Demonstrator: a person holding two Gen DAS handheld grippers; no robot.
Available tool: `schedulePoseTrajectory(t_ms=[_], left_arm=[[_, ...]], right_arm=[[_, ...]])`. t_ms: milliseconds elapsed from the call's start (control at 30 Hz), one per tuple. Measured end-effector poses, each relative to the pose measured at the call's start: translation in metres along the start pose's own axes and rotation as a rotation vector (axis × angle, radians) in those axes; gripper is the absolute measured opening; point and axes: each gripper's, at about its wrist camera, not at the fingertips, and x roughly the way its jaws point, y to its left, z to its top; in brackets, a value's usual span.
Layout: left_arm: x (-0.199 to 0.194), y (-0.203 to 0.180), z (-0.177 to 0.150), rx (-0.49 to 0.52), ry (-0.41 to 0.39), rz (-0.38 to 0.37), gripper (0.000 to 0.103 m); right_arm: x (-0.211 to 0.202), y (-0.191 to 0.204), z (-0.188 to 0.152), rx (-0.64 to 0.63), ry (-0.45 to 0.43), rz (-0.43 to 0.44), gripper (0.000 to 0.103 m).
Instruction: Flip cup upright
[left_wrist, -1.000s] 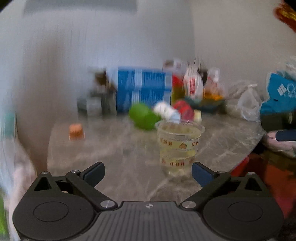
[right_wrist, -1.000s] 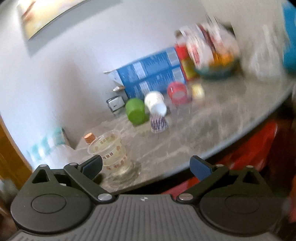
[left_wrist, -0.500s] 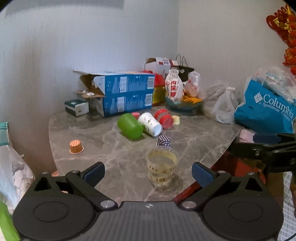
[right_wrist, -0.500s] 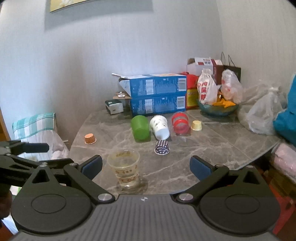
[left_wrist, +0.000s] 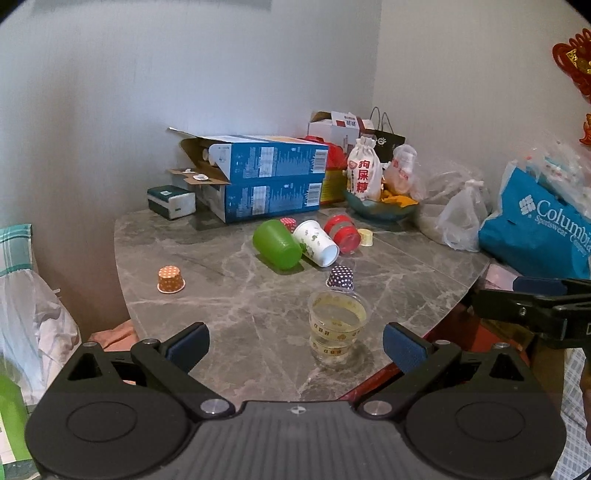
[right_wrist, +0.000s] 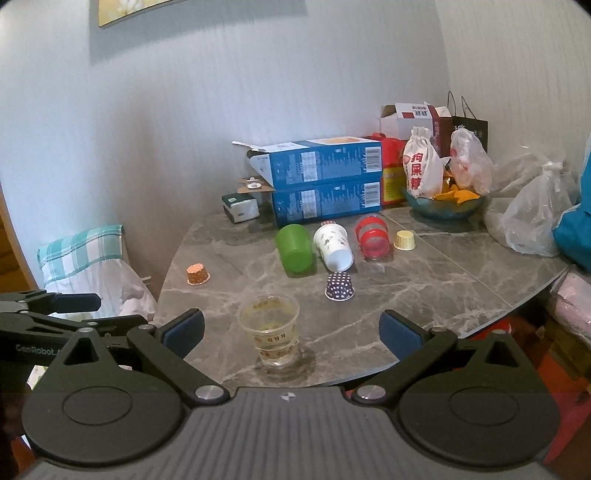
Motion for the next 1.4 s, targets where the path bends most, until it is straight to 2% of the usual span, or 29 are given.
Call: schedulePoseTrajectory(t_ms=[1400], left_arm=[[-0.0009, -0.0090, -0.0048, 0.010, 0.015, 0.010, 0.101]], right_arm=[[-0.0090, -0.0010, -0.0072, 0.010, -0.013, 0.000, 0.102]])
